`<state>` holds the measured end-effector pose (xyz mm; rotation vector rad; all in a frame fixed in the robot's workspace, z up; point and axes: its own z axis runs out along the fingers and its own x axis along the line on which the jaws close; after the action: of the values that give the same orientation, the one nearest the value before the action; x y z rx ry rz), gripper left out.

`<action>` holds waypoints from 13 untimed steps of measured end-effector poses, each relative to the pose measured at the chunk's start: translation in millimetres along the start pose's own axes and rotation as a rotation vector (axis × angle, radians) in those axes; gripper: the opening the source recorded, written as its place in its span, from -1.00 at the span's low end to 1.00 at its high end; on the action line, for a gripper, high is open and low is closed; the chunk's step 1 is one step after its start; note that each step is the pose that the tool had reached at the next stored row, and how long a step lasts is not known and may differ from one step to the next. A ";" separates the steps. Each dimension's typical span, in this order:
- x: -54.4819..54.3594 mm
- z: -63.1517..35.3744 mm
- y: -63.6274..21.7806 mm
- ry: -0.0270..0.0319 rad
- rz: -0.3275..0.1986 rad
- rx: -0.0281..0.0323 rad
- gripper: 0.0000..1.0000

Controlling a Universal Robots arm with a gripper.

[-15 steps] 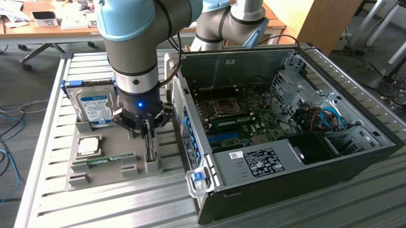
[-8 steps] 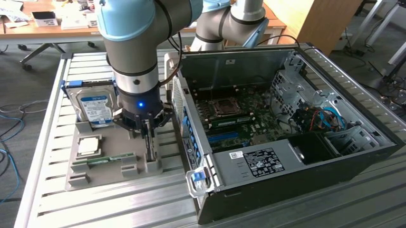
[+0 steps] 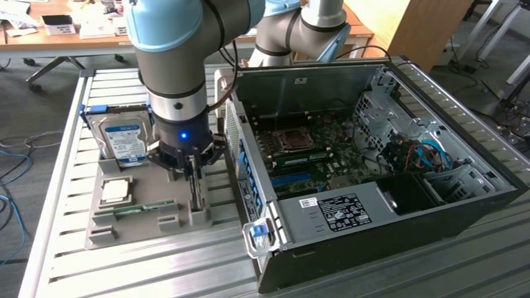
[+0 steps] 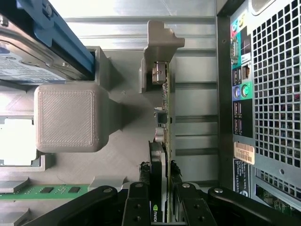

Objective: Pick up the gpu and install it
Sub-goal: 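Pick up the gpu and move the gpu toward the slot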

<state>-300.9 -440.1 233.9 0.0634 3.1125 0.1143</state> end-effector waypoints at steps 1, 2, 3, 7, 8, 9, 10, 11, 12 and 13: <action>0.0 -1.7 0.1 0.0000 0.000 0.0001 -0.47; -0.1 -3.5 0.3 0.0000 0.000 0.0000 -0.47; -0.1 -5.5 0.4 0.0000 0.000 0.0000 -0.47; -0.3 -12.9 1.0 0.0000 0.000 -0.0003 -0.47; -0.4 -15.1 1.1 0.0000 0.000 -0.0004 -0.47; -0.4 -17.5 1.3 0.0000 0.000 -0.0006 -0.47; -0.5 -19.8 1.5 0.0000 0.000 -0.0006 -0.47; -0.5 -22.1 1.6 0.0000 0.000 -0.0006 -0.47; -0.6 -24.6 1.8 0.0000 0.000 -0.0007 -0.47; -0.7 -27.3 2.0 -0.0001 0.000 -0.0007 -0.47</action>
<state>-300.9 -440.1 261.3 0.0634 3.1124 0.1154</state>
